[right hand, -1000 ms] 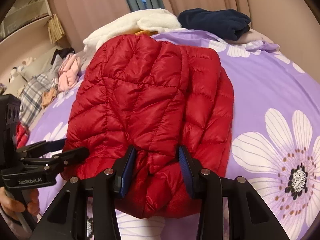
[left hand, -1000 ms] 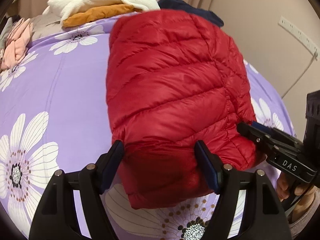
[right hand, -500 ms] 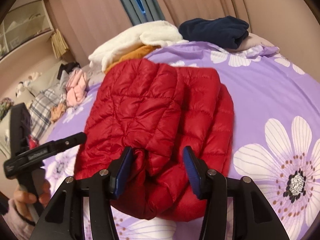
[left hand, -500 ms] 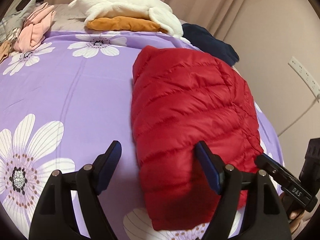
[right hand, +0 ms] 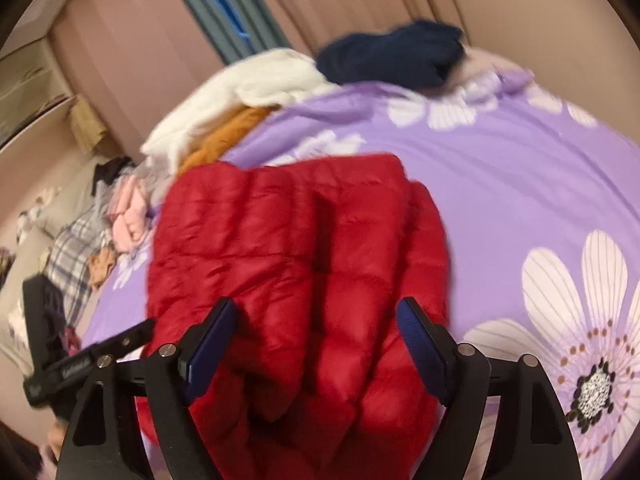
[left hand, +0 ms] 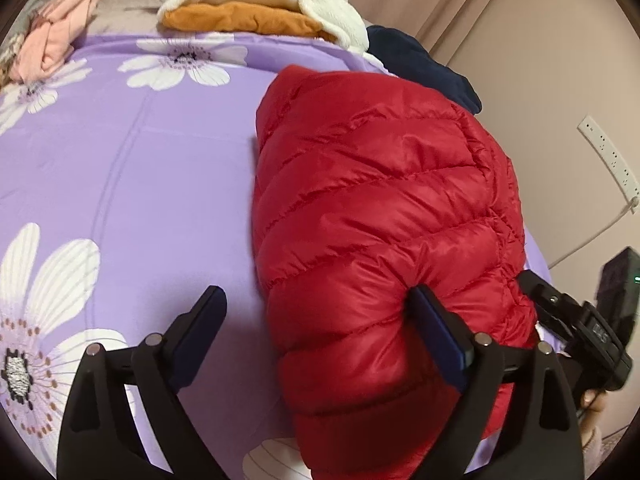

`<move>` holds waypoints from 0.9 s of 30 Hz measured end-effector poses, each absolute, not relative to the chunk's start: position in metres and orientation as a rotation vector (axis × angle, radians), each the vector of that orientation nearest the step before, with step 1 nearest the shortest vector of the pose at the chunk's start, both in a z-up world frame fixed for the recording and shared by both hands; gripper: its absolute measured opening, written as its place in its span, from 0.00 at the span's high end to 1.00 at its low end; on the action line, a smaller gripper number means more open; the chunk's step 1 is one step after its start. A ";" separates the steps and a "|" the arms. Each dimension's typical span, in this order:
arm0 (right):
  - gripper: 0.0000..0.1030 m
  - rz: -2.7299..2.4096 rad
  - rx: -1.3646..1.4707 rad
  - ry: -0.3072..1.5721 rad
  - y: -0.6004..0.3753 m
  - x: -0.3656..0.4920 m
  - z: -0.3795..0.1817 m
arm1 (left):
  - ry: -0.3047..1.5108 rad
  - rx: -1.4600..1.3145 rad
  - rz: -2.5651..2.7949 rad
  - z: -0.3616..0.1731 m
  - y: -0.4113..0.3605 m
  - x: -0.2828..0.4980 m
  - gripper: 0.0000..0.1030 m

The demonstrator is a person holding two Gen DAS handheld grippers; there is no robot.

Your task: Fold large clothes

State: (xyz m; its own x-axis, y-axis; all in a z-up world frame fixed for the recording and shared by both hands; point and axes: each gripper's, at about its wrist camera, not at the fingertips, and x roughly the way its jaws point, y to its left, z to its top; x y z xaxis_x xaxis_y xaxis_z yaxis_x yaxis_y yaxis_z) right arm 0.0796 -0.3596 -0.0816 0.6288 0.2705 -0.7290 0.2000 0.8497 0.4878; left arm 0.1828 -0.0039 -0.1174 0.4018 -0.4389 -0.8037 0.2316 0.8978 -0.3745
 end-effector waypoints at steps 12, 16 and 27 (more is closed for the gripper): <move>0.05 0.065 0.744 0.996 -0.378 0.081 -0.116 | 1.156 -0.291 -0.493 -0.139 -0.010 0.191 0.00; 0.04 0.047 0.771 0.978 -0.379 0.073 -0.118 | 1.158 -0.278 -0.498 -0.140 -0.014 0.190 0.00; 0.02 0.142 0.897 1.015 -0.391 0.079 -0.136 | 1.158 -0.242 -0.528 -0.141 -0.026 0.193 0.00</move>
State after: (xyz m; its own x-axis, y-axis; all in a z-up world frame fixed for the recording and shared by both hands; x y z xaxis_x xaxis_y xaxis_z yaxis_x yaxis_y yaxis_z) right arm 0.0785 -0.3907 -0.1356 0.5515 0.4909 -0.6745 0.2874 0.6473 0.7060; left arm 0.1927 -0.0257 -0.1410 0.2969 -0.5137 -0.8050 0.2710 0.8536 -0.4449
